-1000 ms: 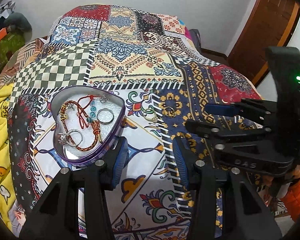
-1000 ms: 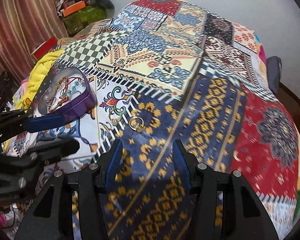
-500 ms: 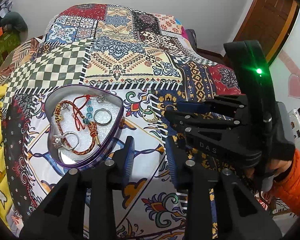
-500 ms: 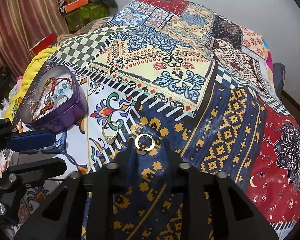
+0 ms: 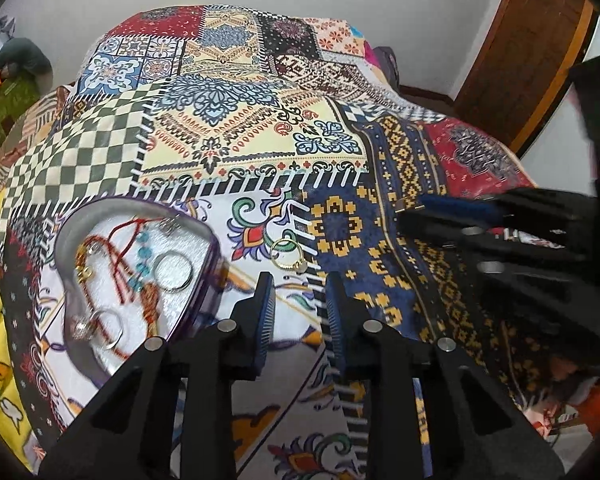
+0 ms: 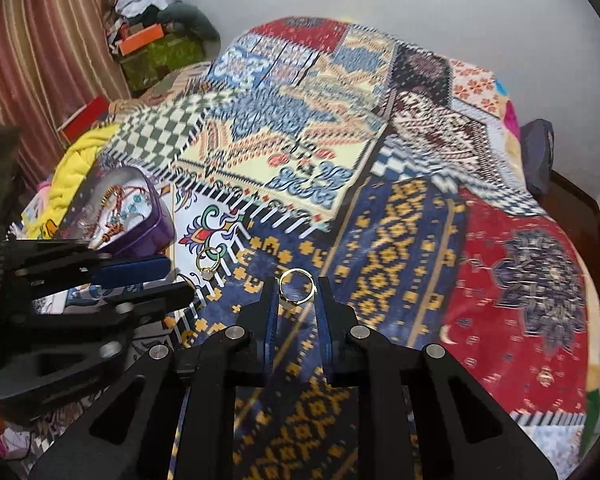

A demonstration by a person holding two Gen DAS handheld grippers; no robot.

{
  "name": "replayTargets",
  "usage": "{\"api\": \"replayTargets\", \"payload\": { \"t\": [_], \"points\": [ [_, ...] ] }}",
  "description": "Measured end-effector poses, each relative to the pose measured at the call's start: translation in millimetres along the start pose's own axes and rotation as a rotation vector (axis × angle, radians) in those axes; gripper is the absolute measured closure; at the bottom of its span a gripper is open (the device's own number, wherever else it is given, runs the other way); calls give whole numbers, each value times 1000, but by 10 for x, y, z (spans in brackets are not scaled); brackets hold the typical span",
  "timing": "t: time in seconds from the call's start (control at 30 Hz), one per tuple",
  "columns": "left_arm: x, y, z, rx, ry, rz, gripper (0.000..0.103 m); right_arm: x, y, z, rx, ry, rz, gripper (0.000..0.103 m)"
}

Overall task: Organize jewelry
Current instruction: 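Close the right gripper on the gold ring and lift it, then carry the gold ring over the heart tin and open the right gripper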

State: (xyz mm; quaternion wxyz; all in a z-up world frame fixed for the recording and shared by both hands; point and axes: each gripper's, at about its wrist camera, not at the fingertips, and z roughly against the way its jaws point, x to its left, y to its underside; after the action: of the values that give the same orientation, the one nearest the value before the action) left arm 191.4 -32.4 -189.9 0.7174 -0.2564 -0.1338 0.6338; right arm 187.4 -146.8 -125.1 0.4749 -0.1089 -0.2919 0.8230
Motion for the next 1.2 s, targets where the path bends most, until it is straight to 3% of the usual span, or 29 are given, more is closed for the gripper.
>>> {"api": "replayTargets", "payload": {
  "t": [0.27,0.37,0.53,0.57,0.8,1.2],
  "points": [
    [-123,-41,-195,19,-59,-40,83,-113,64,161,-46,0,-17,87],
    [-155,-44,-228,14,-90,-56,91,-126,112,176,-54,-5,-22,87],
    [-186,-68,-246,10,-116,-74,93,-159,156,190,-59,-8,-32,87],
    [-201,-63,-236,10,-119,-78,98,-168,158,195,-59,-10,-35,87],
    [-285,-23,30,-31,-94,-83,98,-132,140,306,-77,0,-32,87],
    [-150,-55,774,-175,-86,-51,98,149,-57,571,-139,7,7,87]
  ]
}}
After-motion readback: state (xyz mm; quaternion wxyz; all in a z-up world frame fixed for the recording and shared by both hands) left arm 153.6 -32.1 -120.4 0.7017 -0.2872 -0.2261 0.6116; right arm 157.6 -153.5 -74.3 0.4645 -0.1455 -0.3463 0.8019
